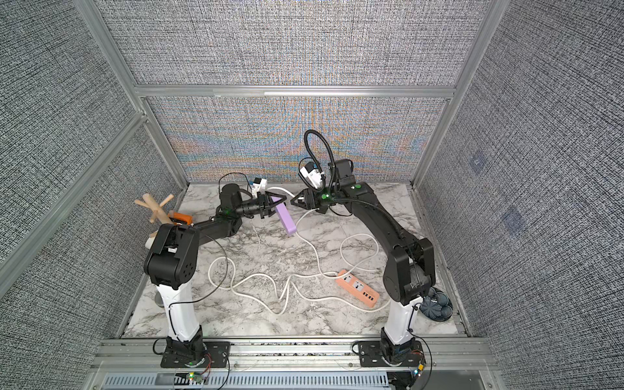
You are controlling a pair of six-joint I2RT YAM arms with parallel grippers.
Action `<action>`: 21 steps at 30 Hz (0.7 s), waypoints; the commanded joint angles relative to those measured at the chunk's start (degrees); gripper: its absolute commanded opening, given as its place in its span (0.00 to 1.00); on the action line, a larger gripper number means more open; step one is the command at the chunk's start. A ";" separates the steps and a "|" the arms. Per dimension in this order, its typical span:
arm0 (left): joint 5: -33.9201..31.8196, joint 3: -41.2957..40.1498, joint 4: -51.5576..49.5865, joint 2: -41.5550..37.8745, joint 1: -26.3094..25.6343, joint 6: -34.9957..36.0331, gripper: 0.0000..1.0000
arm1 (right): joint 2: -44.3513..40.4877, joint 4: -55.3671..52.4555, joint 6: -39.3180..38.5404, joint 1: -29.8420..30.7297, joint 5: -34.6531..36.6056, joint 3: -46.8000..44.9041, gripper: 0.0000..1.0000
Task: Unwrap the cord wrapped around the power strip
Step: Unwrap the power cord from the power strip.
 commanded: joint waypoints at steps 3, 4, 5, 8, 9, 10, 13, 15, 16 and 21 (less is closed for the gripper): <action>5.54 0.80 -17.42 -4.36 -0.74 16.77 0.00 | 2.97 9.36 8.03 0.02 3.80 2.52 0.31; 6.39 1.18 -19.33 -4.84 -1.03 18.31 0.00 | 3.61 10.10 8.98 0.03 5.12 2.99 0.29; 7.09 1.60 -20.73 -5.20 -1.43 19.27 0.00 | 4.22 10.79 9.56 0.25 5.93 3.38 0.29; 9.04 2.67 -22.87 -5.60 -2.61 20.68 0.00 | 5.65 13.77 11.68 0.23 6.10 3.58 0.26; 9.75 2.86 -22.71 -5.61 -2.91 20.61 0.00 | 6.06 14.44 12.05 0.24 6.16 3.68 0.25; 10.40 2.97 -22.25 -5.69 -3.37 20.38 0.00 | 6.63 14.80 12.17 0.28 6.46 3.90 0.23; 12.51 2.74 -18.50 -6.12 -4.36 17.89 0.00 | 8.32 14.77 11.78 0.00 7.91 4.63 0.20; 13.48 2.09 -13.76 -6.46 -4.66 14.47 0.00 | 9.71 14.79 11.49 -0.38 8.49 4.81 0.18; 13.86 1.62 -10.42 -6.72 -4.75 12.00 0.00 | 10.37 14.75 11.23 -0.59 8.72 4.58 0.16; 14.04 0.65 1.55 -7.01 -4.75 2.44 0.00 | 12.66 14.84 10.47 -1.44 9.32 2.18 0.14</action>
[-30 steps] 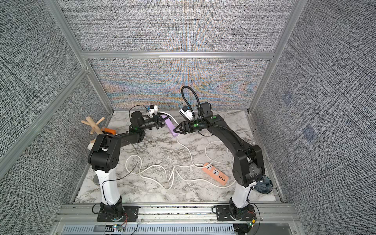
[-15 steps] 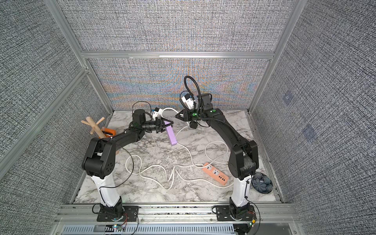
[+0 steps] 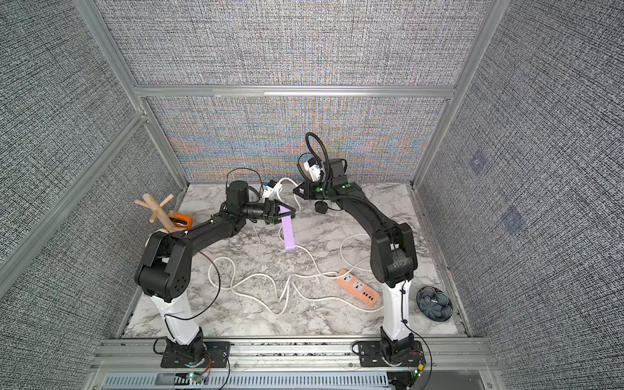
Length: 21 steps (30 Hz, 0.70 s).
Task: Unwrap the cord wrapped around the power strip
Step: Unwrap the power cord from the power strip.
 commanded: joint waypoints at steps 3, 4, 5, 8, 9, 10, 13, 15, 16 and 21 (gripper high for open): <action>1.30 1.04 11.58 -0.02 0.01 -7.52 0.00 | 1.14 0.83 -1.31 -0.31 0.24 -2.11 0.14; 0.86 1.64 11.67 0.39 0.08 -7.94 0.00 | 0.81 0.62 -1.69 -0.32 -0.59 -2.67 0.14; 0.33 2.26 11.77 0.93 0.14 -8.50 0.01 | 0.20 0.34 -2.18 -0.30 -1.31 -3.30 0.15; -1.77 3.95 14.71 3.04 0.41 -12.40 0.01 | -1.12 -3.25 -4.78 -0.50 -4.01 -3.55 0.21; -2.33 4.47 15.80 3.84 0.58 -13.55 0.01 | -1.49 -4.76 -5.73 -0.58 -4.91 -3.55 0.25; -2.95 5.24 16.84 4.76 0.73 -14.65 0.01 | -2.10 -5.99 -6.87 -0.60 -5.88 -3.91 0.29; -5.15 6.42 19.42 6.40 1.08 -17.08 0.01 | -5.27 -8.25 -9.36 -1.14 -8.95 -5.85 0.57; -6.43 6.73 22.80 8.64 1.30 -19.40 0.01 | -7.48 -9.59 -10.93 -2.12 -11.45 -7.54 0.69; -7.11 6.82 24.88 9.27 1.47 -20.98 0.01 | -8.89 -9.86 -11.57 -2.71 -12.70 -8.63 0.74; -9.34 7.68 32.22 11.82 2.01 -26.30 0.00 | -13.91 -12.92 -15.58 -4.61 -17.74 -11.60 0.83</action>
